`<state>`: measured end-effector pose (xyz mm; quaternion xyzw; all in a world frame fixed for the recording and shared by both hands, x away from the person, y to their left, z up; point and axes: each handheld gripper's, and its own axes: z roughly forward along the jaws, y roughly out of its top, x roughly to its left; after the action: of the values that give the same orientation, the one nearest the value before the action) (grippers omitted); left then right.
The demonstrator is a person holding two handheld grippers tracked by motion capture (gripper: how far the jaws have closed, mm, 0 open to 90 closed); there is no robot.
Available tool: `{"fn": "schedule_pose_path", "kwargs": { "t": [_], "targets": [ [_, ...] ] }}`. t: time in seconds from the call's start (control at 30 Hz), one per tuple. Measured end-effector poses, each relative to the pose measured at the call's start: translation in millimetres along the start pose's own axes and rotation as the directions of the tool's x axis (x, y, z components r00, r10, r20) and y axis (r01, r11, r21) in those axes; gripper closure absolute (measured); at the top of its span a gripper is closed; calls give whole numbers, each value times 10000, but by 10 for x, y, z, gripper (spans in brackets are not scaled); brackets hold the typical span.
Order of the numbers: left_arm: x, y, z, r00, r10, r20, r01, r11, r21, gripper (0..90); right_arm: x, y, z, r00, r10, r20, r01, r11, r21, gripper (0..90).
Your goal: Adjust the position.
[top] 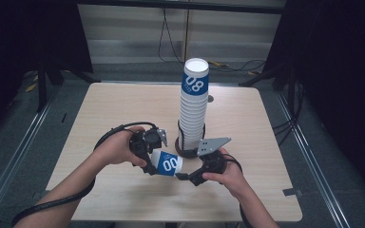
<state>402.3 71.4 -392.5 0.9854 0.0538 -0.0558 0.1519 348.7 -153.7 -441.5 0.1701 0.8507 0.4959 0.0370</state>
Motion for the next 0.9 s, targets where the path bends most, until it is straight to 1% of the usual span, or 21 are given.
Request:
{"fn": "schedule_pose_path", "kwargs": {
  "t": [0.03,0.13,0.17,0.2,0.23,0.27,0.3,0.33,0.37,0.53,0.57,0.6,0.63,0.67,0.7,0.77,0.83,0.9],
  "targets": [
    [3,5,3,10000,68,24,-68,10000,-2,197,-1,0,3,10000,-39,1,39,10000,-6,159],
    [-8,18,14,10000,-14,-58,13,9999,-117,196,1,0,9,10000,-39,-13,39,10000,19,159],
    [-5,24,15,10000,26,37,-25,10000,-88,196,0,1,12,10000,-30,-30,30,10000,27,159],
    [-9,29,16,10000,16,-1,-16,10000,-23,196,-1,1,16,10000,-42,-19,42,10000,36,159],
    [-13,33,29,10000,32,-62,-33,9999,-110,196,-1,2,18,10000,-68,-19,68,10000,29,159],
    [-11,36,28,10000,38,46,-38,10000,-61,195,1,4,19,10000,-75,-28,75,10000,35,159],
    [-10,40,28,9999,115,46,-115,9999,1,195,4,7,18,10000,-71,-25,71,10000,63,159],
    [-13,43,31,9999,78,74,-78,10000,11,195,6,12,16,9999,-99,-14,99,9999,105,159],
    [-20,43,41,10000,60,-28,-60,10000,-49,196,8,14,15,9999,-139,1,139,9998,161,159],
    [-18,55,40,10000,86,29,-86,10000,-30,195,13,24,23,9998,-206,16,205,9995,249,159],
    [-18,58,31,10000,97,11,-97,10000,-1,195,16,30,21,9998,-219,11,219,9994,284,159],
    [-26,58,37,10000,43,-76,-44,9999,-162,195,17,40,17,9997,-264,15,263,9990,363,159],
    [-19,63,25,10000,40,55,-40,9999,-106,195,19,50,13,9994,-341,33,339,9986,398,158],
    [-20,68,22,10000,67,14,-67,10000,-40,195,22,60,5,9993,-366,54,364,9984,423,158],
    [-20,70,21,10000,59,-30,-59,10000,-71,195,22,70,-1,9994,-351,9,350,9983,464,158],
    [-15,80,19,9999,113,30,-113,9999,-32,195,21,89,-9,9989,-448,100,441,9974,569,158],
    [-13,85,26,9999,121,-43,-121,9999,-95,195,21,101,-11,9990,-428,101,420,9965,720,158],
    [-13,94,24,10000,72,68,-72,10000,-46,195,18,115,-8,9981,-591,141,577,9945,875,157]
  ]
}}
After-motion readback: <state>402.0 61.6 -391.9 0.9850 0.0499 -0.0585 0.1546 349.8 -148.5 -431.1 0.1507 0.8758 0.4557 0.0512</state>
